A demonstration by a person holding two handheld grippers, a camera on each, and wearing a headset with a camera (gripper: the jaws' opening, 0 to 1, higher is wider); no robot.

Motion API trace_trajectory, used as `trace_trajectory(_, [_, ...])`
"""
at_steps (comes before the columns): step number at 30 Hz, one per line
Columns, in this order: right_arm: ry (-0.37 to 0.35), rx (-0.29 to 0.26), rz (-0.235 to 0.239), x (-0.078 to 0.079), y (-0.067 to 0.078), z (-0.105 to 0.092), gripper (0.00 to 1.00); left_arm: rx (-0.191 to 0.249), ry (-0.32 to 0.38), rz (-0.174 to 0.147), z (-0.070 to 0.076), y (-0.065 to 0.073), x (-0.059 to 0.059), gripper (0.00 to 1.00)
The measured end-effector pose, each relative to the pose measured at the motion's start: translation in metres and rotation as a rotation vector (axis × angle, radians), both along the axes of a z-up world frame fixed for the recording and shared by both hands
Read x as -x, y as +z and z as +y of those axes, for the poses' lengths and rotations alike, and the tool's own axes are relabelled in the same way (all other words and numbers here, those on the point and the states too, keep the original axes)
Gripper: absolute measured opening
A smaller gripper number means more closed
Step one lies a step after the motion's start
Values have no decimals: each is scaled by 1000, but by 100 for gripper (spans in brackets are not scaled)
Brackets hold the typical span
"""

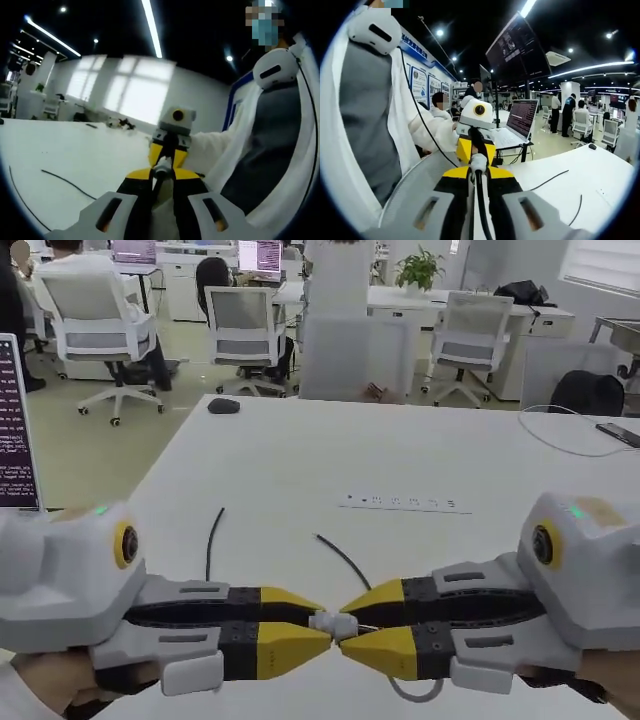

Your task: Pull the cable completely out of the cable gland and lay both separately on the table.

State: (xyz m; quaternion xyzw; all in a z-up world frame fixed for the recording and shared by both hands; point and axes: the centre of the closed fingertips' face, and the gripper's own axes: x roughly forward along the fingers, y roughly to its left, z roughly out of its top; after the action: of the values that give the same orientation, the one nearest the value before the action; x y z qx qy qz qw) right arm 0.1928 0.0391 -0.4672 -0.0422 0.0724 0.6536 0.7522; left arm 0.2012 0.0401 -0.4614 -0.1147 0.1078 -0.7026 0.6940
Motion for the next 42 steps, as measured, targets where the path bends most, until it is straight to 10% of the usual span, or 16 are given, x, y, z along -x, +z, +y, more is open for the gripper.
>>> trace_trajectory(20, [-24, -39, 55, -3, 3, -7, 3, 19, 23, -7, 4, 5, -6, 15])
trace_trajectory(33, [-13, -81, 38, 0, 12, -11, 2, 43, 5, -118, -10, 9, 2, 32])
trace_trajectory(42, [-17, -77, 36, 1, 10, -11, 3, 51, 4, -99, -18, 4, -1, 18])
